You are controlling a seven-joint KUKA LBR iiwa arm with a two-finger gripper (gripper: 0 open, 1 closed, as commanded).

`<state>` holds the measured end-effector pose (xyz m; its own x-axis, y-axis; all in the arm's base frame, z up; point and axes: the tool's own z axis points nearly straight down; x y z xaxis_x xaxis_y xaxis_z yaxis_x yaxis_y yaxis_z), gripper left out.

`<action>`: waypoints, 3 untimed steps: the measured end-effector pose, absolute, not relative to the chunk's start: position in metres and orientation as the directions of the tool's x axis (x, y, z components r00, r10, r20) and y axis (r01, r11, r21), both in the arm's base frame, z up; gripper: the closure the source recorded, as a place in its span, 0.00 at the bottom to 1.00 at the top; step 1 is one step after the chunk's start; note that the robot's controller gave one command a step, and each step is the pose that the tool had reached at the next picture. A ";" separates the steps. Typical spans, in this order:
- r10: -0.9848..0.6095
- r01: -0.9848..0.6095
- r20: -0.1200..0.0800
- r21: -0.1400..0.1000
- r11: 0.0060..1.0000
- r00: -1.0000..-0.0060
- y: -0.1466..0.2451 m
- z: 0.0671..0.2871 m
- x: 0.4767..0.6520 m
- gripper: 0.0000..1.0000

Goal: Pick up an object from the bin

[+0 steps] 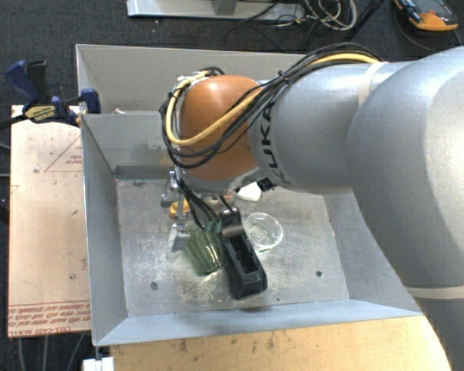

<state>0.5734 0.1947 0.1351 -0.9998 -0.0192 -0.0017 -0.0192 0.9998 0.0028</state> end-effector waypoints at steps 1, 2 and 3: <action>0.144 0.144 -0.001 0.000 0.990 -0.990 0.161 0.100 0.585 0.00; 0.251 0.251 0.006 -0.002 0.968 -0.968 0.153 0.095 0.574 0.00; 0.200 0.200 0.003 -0.001 0.980 -0.980 0.151 0.098 0.574 0.00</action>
Offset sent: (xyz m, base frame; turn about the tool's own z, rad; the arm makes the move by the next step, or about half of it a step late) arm -0.0108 -0.0538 -0.0201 0.0657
